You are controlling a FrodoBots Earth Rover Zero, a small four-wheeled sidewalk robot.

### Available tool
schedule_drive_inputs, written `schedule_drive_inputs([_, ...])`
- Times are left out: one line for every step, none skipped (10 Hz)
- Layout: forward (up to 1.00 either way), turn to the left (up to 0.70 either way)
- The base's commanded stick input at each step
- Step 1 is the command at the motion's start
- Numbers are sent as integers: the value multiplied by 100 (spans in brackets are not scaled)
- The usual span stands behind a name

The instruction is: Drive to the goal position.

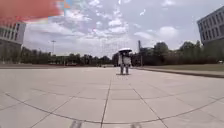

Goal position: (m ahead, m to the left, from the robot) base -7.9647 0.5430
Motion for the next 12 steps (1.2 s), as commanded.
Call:
schedule_drive_inputs([0,-41])
schedule_drive_inputs([8,-34])
schedule_drive_inputs([20,-24])
schedule_drive_inputs([0,-41])
schedule_drive_inputs([0,-41])
schedule_drive_inputs([0,-41])
schedule_drive_inputs([0,-41])
schedule_drive_inputs([0,-41])
schedule_drive_inputs([0,-41])
schedule_drive_inputs([0,-41])
schedule_drive_inputs([0,-38])
schedule_drive_inputs([0,7])
